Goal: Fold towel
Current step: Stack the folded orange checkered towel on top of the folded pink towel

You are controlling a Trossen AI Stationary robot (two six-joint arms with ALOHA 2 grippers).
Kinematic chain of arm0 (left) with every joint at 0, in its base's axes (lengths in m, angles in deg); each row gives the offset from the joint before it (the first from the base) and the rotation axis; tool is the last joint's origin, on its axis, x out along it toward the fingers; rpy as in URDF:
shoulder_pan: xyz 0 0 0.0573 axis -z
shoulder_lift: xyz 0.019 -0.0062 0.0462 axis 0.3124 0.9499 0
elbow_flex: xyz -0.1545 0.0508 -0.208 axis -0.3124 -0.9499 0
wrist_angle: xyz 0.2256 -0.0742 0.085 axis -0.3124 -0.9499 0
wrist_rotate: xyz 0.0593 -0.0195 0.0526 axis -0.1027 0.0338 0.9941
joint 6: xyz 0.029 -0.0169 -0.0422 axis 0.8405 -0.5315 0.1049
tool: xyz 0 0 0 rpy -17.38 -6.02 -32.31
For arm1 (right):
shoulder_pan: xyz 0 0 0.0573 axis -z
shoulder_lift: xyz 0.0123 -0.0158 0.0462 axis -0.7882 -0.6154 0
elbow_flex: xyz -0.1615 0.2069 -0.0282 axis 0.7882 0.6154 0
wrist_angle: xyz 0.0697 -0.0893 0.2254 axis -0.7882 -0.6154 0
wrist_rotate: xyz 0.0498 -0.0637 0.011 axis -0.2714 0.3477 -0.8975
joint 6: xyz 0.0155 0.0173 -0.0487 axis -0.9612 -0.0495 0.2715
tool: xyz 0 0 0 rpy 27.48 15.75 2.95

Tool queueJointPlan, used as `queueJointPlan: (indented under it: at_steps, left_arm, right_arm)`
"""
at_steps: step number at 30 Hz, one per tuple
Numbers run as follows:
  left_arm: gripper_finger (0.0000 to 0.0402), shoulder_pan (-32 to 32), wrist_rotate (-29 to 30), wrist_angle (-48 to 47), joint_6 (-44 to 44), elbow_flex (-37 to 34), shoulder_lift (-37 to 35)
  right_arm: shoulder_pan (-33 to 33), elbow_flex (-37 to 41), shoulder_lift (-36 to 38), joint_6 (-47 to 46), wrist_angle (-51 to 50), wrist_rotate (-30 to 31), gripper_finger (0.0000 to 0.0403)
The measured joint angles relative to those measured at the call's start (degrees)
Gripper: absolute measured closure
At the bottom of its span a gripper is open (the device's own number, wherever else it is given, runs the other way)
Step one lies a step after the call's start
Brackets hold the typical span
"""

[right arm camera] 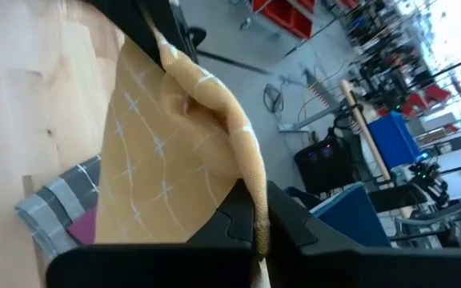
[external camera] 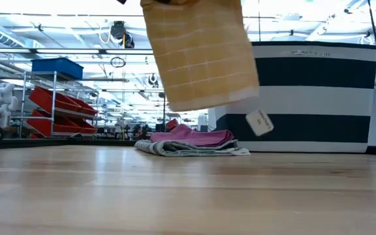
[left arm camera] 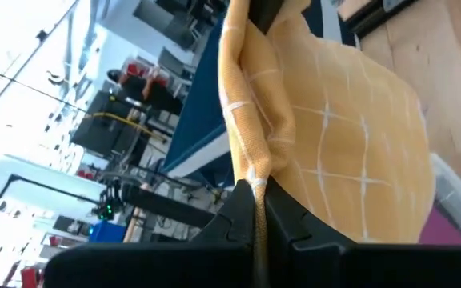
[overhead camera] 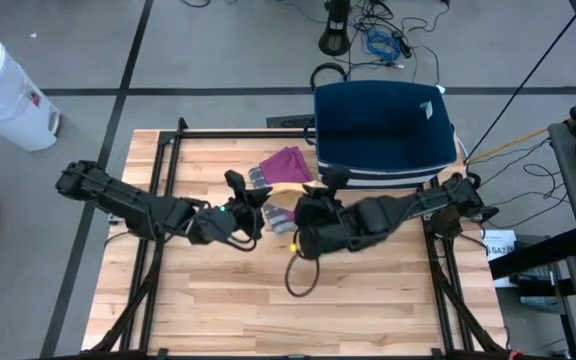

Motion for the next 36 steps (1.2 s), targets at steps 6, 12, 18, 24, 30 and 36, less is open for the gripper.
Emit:
queueJointPlan:
  at_steps: [6, 12, 18, 24, 30, 36]
  left_arm:
    - [0.0399, -5.8, -11.5, -2.3, -4.2, -0.1, -3.3]
    - [0.0399, -13.8, -21.1, -2.8, -5.0, -0.1, -4.4]
    - [0.0399, -21.4, -24.8, -6.7, -6.7, 0.0, -4.4]
    - [0.0399, -29.4, -28.1, -11.0, -8.8, 0.0, -4.3]
    - [0.0399, -38.3, -36.2, -11.3, -10.5, 0.0, -4.3]
    - [0.0399, -46.3, -42.8, -8.9, -10.5, 0.1, -4.4]
  right_arm:
    - [4.7, 0.0, -0.1, 3.9, 1.1, -2.5, 0.0402]
    - [9.5, 0.0, -0.1, 12.3, 8.3, -7.9, 0.0402]
    - [15.5, 0.0, -0.2, 18.6, 14.9, -15.9, 0.0402]
    - [22.4, 0.0, -0.2, 23.0, 18.2, -24.0, 0.0402]
    - [29.7, 0.0, -0.3, 28.3, 20.0, -32.6, 0.0402]
    - [35.6, 0.0, -0.3, 35.5, 26.3, -42.6, 0.0402]
